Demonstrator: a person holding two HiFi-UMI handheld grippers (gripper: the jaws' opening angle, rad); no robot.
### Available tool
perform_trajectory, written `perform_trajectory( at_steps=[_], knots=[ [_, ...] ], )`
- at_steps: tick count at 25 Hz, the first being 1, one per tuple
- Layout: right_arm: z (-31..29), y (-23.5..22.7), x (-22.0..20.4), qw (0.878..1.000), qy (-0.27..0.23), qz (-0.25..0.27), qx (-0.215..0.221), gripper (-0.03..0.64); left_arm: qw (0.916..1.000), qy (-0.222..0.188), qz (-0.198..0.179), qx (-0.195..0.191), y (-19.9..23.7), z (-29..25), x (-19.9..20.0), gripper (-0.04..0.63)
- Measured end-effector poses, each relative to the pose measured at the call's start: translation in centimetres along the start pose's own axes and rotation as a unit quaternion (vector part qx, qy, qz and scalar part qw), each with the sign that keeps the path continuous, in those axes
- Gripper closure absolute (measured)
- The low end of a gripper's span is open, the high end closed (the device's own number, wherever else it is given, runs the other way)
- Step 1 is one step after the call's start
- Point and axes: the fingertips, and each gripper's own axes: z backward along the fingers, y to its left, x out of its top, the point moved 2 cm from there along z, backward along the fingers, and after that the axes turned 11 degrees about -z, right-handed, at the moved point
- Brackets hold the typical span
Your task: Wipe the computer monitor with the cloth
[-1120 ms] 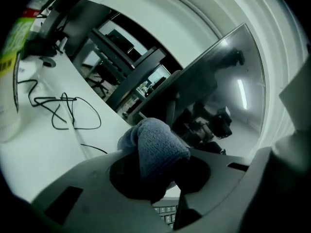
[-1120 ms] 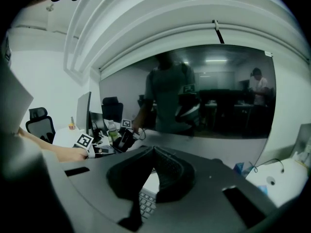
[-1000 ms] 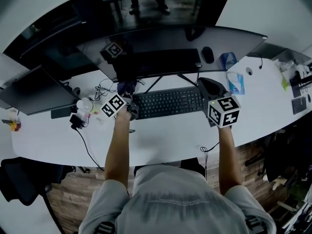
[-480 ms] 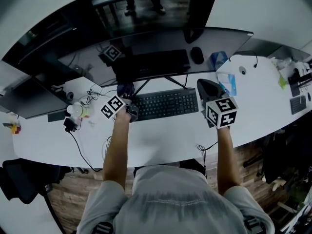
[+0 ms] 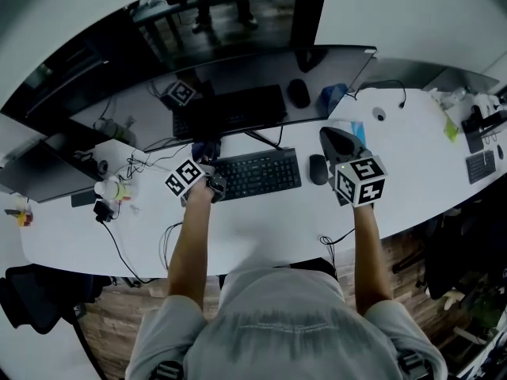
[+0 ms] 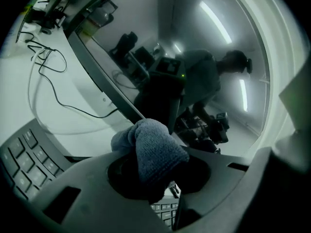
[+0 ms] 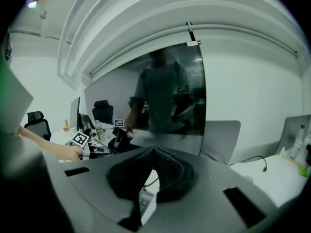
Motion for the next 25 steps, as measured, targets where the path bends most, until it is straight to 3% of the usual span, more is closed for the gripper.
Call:
perform_trajectory(
  at_steps=[12, 25],
  knots=[
    [1.9, -7.4, 1.2, 1.0, 0.0, 0.021, -0.018, 0.615, 0.9997, 0.0, 0.02, -0.017, -6.4, -4.5, -4.6, 0.514],
    [3.4, -13.1, 1.0, 1.0, -0.002, 0.014, -0.016, 0.615, 0.9979, 0.043, 0.012, -0.047, -15.0, -9.9, -10.3, 0.514]
  ],
)
